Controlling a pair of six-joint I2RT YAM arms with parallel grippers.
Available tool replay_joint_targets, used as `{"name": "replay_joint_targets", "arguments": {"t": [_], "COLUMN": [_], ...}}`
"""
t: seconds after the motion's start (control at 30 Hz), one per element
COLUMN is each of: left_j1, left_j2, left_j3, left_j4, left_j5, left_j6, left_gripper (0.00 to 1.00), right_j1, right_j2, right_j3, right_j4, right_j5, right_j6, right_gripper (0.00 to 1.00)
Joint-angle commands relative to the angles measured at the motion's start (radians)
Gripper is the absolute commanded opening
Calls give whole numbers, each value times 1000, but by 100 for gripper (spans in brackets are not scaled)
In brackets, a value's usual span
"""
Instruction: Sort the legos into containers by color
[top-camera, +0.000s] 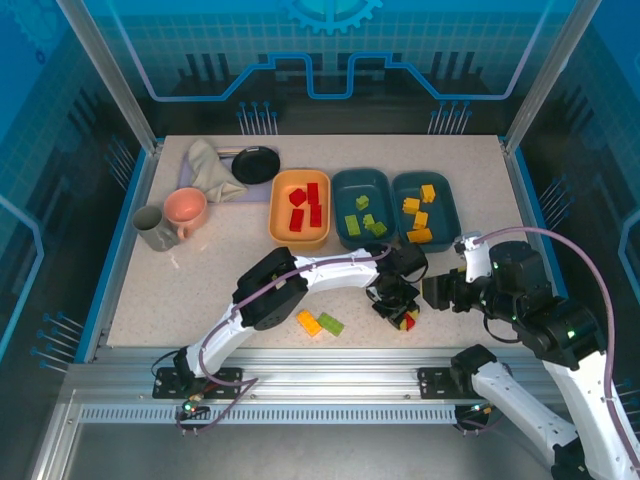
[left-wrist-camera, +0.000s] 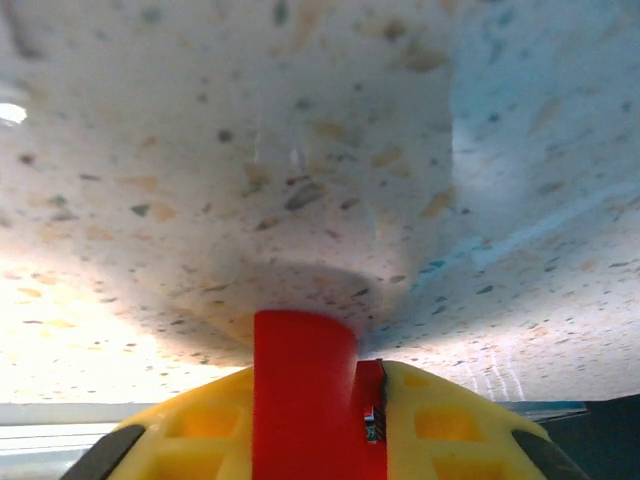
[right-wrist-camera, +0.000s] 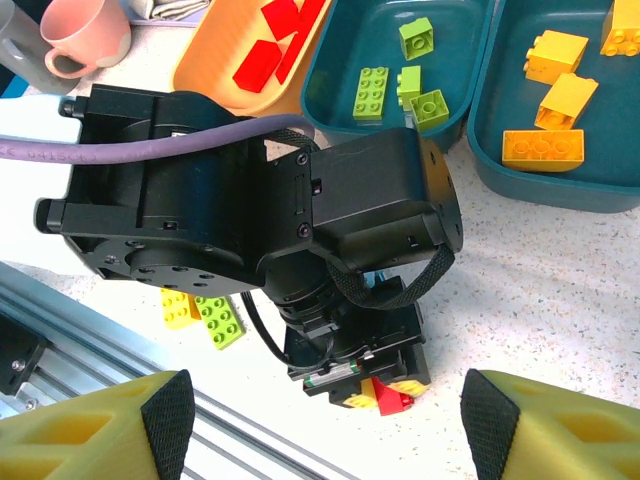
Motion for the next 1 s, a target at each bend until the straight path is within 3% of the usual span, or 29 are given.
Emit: {"name": "replay_joint_targets", "arguments": {"t": [0.0, 0.17, 0.3, 0.53, 0.73, 0.97], "left_j1": [14, 67, 139, 362, 551, 645], "left_j2": [-16, -112, -272, -403, -356, -156], "left_j3": [21, 55, -27, -38, 61, 237], "left_j4": [-48, -192, -259, -451, -580, -646], "left_j5": [-52, -162, -265, -344, -503, -670], "left_j6": [20, 179, 302, 637, 932, 1113], "left_gripper": [12, 9, 8, 8, 6, 7], "right_j1": [-1, -1, -1, -4, -1, 16], "right_j2": [-9, 24, 61, 191, 376, 621], "right_j3": [-5, 37, 48, -1, -18, 37], "right_j4": [-9, 12, 59, 239, 379, 544], "right_j5": [-12, 13, 55, -81, -178, -247], "right_j6": [13, -7, -33, 23, 90, 133], "right_gripper": [73, 73, 73, 73, 73, 73]}}
